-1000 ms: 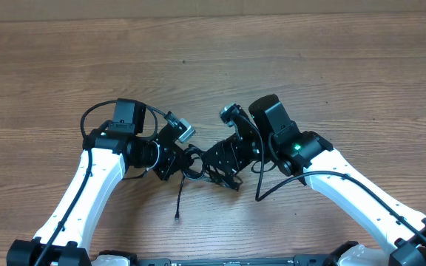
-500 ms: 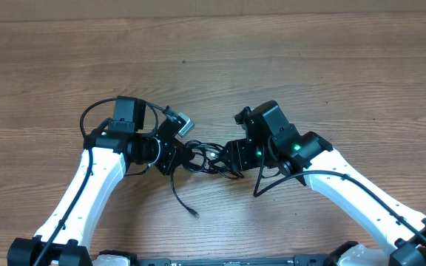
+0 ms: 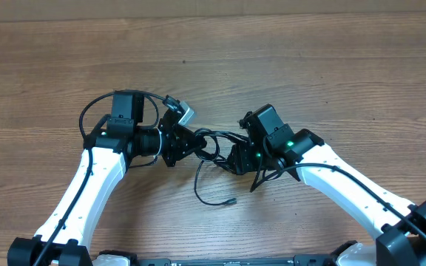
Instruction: Untangle cables
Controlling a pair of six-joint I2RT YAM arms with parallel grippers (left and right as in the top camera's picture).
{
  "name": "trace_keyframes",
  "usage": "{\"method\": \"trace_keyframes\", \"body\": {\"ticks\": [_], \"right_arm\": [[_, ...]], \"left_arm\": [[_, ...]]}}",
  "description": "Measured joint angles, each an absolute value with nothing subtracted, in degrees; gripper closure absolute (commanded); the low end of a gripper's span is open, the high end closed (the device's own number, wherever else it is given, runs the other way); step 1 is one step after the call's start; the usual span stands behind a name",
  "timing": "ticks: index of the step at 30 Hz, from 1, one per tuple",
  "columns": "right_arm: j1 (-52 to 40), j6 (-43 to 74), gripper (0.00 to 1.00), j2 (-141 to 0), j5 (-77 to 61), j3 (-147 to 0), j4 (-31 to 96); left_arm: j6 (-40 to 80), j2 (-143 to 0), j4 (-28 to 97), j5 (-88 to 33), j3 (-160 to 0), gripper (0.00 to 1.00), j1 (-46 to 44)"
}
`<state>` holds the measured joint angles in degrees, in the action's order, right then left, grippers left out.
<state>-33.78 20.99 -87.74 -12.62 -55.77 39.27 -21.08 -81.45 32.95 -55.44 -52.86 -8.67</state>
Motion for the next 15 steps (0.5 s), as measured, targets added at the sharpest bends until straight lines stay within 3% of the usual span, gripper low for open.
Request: {"method": "trace_keyframes", "body": {"ticks": [15], "right_arm": [[-33.8, 21.0, 0.42, -88.4, -12.4, -55.8, 39.3]], "left_arm": [[-4.9, -81.4, 33.8, -43.7, -52.9, 0.96, -0.5]]}}
